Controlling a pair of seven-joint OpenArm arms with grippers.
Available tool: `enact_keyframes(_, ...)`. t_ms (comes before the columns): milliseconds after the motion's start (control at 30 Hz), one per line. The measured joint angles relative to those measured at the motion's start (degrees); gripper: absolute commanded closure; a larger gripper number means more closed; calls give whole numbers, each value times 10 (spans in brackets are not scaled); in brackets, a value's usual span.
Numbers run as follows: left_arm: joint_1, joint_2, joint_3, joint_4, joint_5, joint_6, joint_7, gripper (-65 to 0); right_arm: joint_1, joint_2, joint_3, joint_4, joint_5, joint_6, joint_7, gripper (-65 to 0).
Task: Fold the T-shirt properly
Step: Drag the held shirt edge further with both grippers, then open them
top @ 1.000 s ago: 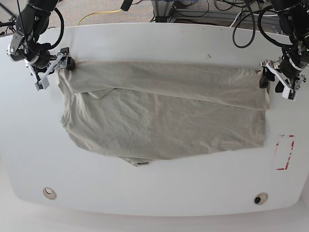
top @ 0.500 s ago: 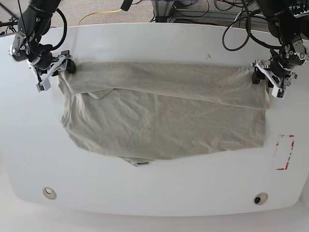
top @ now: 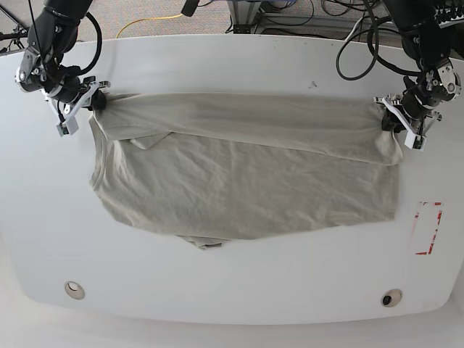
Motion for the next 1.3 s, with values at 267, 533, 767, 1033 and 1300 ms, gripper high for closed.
enact_keyframes(267, 49, 5, 1, 60, 32, -2, 12, -4, -5, 13, -2, 1, 2, 1, -6, 0)
enact_keyframes(533, 131, 0, 1, 137, 34, -6, 23, -4, -66, 42, -2, 52, 10, 2, -31, 0)
enact_keyframes(767, 183, -9, -22, 178, 31, -7, 66, -6, -134, 43, -2, 137, 16, 4, -50, 0)
enact_keyframes(1033, 192, -11, -32, 190, 34, -6, 93, -204, -169, 37, -2, 159, 14, 4, -50, -101)
enact_keyframes(1300, 193, -15, -34, 209, 43, -4, 99, -346, -172, 40, 2, 159, 2, 2, -50, -488)
